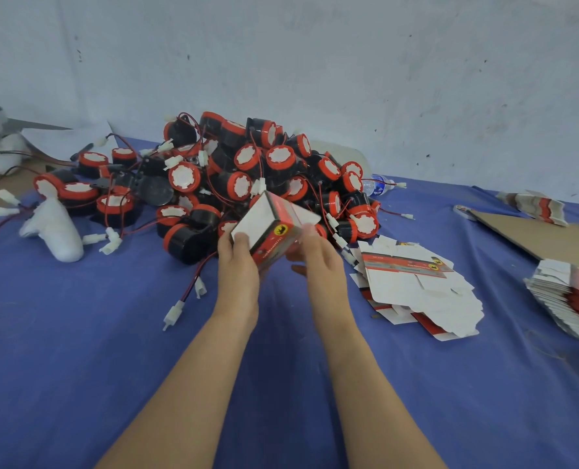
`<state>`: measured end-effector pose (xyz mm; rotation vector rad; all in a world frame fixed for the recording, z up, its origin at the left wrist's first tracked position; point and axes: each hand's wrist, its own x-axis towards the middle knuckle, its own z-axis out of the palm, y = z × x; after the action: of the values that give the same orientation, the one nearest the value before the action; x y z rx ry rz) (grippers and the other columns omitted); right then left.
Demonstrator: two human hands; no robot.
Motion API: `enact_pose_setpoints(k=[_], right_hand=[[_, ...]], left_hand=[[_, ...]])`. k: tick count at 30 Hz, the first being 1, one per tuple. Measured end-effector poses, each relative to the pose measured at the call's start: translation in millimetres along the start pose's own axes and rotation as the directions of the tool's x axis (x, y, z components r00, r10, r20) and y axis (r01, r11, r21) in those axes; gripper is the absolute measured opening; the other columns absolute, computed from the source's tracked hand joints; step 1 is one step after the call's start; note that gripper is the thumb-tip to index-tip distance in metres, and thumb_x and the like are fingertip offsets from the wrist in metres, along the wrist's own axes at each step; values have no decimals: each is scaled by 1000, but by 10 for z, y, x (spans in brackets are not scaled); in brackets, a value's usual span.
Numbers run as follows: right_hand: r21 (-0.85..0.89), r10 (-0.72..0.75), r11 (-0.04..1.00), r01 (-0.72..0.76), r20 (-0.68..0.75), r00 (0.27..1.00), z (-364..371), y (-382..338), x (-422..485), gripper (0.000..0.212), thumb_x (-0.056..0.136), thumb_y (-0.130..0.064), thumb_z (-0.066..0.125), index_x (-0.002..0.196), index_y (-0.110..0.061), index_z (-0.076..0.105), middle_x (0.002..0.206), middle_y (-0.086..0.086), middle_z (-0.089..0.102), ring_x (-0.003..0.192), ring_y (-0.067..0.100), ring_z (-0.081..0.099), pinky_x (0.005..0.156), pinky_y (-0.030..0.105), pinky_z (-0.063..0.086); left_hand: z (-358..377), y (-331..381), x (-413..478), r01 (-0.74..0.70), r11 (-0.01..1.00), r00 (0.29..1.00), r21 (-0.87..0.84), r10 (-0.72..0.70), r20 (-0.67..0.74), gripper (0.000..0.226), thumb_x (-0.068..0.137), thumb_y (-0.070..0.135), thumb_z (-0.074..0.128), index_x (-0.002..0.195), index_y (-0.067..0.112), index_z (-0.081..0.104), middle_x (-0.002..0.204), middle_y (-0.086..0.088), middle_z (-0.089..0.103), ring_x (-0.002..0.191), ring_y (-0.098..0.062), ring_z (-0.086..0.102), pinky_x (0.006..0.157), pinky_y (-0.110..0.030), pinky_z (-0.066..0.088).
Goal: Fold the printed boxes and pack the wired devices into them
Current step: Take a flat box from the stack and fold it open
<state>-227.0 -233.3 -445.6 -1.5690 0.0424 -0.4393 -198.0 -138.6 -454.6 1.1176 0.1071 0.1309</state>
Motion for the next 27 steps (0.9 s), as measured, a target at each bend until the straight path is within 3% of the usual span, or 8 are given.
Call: enact_pose_setpoints(k=[6, 10, 13, 17, 19, 21, 23, 27], right_hand=[[-60, -210, 975, 215, 83, 974, 49, -10, -64, 33, 86, -20, 70, 109, -33, 50, 114, -15, 59, 111, -5, 55, 92, 14, 45], [-319, -276, 895, 312, 153, 949, 42, -16, -63, 27, 86, -25, 70, 111, -29, 60, 118, -10, 53, 120, 14, 47, 98, 23, 42], [-462, -260, 813, 354, 257, 931, 58, -34, -90, 28, 82, -31, 71, 109, -25, 65, 103, -23, 47, 119, 14, 41, 102, 37, 41], [-645, -92, 692, 324, 367, 926, -7, -20, -67, 27, 87, -34, 63, 112, -25, 64, 100, -19, 48, 131, 15, 33, 118, 50, 3], [-620, -38, 728, 292, 389, 921, -28, -2, -52, 24, 90, -36, 59, 111, -26, 65, 106, -17, 50, 132, 18, 35, 118, 52, 2], [-523, -43, 808, 271, 406, 913, -21, -10, -63, 18, 90, -34, 58, 103, -28, 69, 114, -10, 58, 125, 17, 45, 113, 51, 24], [-347, -82, 914, 209, 349, 934, 0, -53, -79, 17, 91, -20, 56, 89, -28, 71, 105, -5, 67, 105, 10, 59, 95, 35, 46], [-48, -148, 988, 145, -71, 986, -24, -87, -35, 26, 88, -1, 49, 87, -17, 68, 86, -16, 68, 85, -6, 59, 74, 14, 47]], left_hand=[[13, -40, -62, -87, 981, 989, 175, 63, 136, 39, 99, 10, 46, 136, 24, 45, 127, -5, 61, 120, -24, 56, 104, -48, 44], [-68, 69, -54, 218, 940, 956, -261, -152, 251, 40, 100, 32, 38, 121, 8, 62, 112, -11, 69, 108, -27, 64, 92, -37, 51], [-116, 94, -54, 372, 862, 901, -344, -245, 358, 62, 93, 60, 38, 124, 12, 62, 117, -12, 69, 109, -25, 66, 88, -37, 53], [-78, 91, -102, 373, 908, 889, -191, -291, 354, 48, 93, 47, 52, 128, 15, 60, 116, -10, 69, 106, -23, 68, 84, -34, 55], [-77, 82, -105, 357, 917, 893, -177, -280, 353, 53, 86, 45, 59, 130, 16, 58, 121, -11, 67, 110, -24, 66, 91, -36, 54], [-68, 67, -116, 330, 929, 897, -167, -254, 361, 64, 74, 47, 66, 130, 16, 59, 122, -12, 67, 111, -25, 65, 95, -37, 53], [-63, 69, -125, 305, 941, 897, -148, -232, 377, 72, 69, 48, 68, 132, 15, 57, 123, -13, 65, 112, -25, 64, 97, -39, 50], [-89, 60, -77, 296, 936, 911, -192, -216, 351, 66, 73, 47, 64, 130, 15, 57, 118, -15, 68, 105, -27, 66, 87, -40, 53]])
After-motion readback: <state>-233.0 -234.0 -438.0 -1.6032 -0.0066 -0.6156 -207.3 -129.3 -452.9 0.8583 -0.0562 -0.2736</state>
